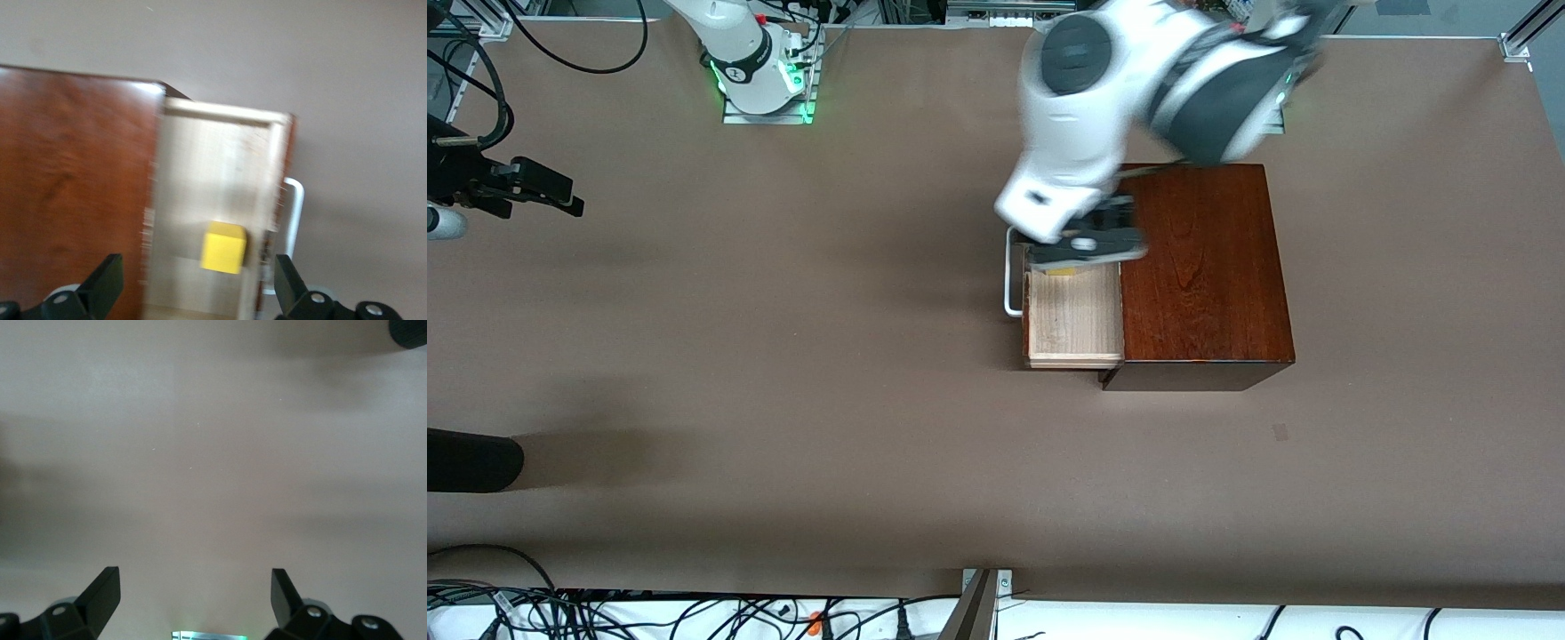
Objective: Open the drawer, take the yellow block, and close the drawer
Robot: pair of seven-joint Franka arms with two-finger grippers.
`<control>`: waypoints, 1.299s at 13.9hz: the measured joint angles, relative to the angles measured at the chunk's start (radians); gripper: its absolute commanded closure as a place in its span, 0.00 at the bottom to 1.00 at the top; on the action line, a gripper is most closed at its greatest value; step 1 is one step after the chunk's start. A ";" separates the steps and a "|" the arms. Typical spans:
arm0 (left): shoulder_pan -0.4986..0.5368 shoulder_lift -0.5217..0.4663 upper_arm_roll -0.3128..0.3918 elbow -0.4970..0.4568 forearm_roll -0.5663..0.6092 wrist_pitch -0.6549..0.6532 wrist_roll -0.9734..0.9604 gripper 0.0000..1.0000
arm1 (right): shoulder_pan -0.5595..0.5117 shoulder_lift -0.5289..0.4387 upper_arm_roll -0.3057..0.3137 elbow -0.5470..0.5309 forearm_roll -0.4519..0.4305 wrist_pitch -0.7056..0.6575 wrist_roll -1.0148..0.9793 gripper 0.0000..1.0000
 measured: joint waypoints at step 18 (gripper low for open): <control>0.188 -0.374 0.497 -0.272 -0.284 -0.031 0.792 0.00 | 0.520 0.189 0.042 0.029 0.155 0.259 1.419 0.00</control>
